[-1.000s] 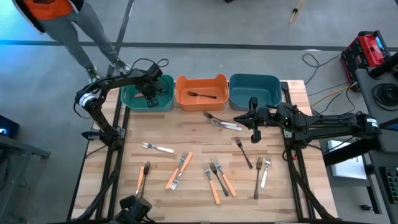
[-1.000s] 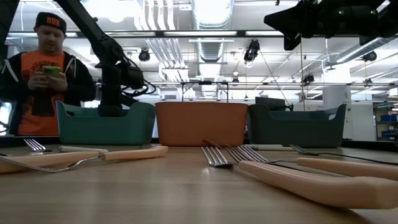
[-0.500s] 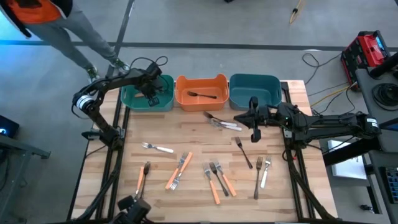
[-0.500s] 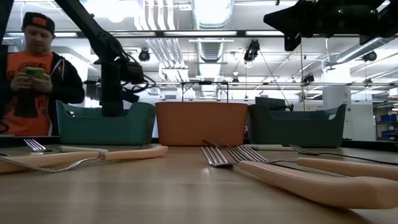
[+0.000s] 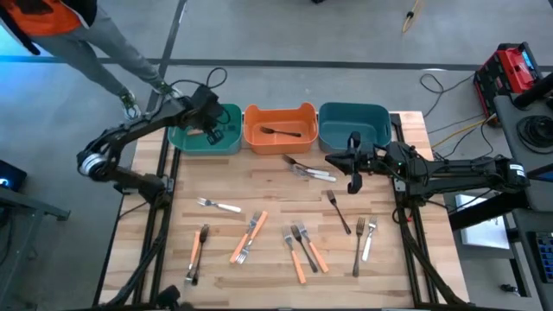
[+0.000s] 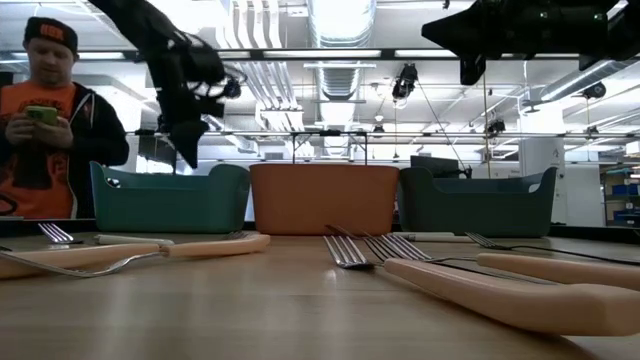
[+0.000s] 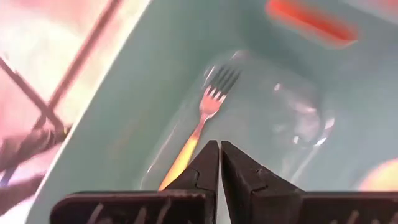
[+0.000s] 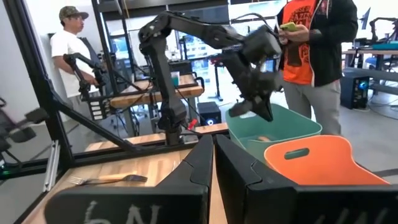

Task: Sort silverware by color (type)
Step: Put the black fork into the orange bin

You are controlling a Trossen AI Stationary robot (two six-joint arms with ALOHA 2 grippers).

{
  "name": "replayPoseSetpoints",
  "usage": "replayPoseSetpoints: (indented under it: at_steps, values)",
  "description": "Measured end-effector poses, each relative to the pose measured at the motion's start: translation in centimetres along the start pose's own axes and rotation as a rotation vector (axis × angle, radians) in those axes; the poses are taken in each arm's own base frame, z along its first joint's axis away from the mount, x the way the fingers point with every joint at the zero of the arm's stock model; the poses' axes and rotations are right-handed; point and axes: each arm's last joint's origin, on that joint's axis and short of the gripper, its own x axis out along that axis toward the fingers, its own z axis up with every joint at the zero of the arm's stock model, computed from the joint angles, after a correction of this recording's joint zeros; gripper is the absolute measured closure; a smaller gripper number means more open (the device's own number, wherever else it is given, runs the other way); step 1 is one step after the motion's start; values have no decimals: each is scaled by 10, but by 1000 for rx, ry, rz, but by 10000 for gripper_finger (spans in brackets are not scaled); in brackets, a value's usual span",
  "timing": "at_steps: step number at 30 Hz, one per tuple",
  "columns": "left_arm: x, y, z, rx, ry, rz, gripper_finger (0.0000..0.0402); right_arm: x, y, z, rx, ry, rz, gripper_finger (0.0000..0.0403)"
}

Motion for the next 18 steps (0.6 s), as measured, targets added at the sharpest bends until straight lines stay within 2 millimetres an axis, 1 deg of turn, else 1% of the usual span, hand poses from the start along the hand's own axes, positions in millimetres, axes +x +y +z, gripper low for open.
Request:
replayPoseSetpoints:
  at_steps: [6, 10, 14, 18]
  values:
    - [-38, -32, -13, -1, -218, -29, 401, 3, 0, 4, 23, -6, 1, 394]
    - [-60, -52, -24, 7, -387, -74, 401, 12, 1, 6, 25, 8, 5, 394]
    - [-75, -70, -37, 30, -571, -129, 401, 23, 0, 4, 31, 45, 4, 394]
    - [-86, -83, -49, 26, -742, -192, 401, 33, -1, 3, 49, 90, -5, 394]
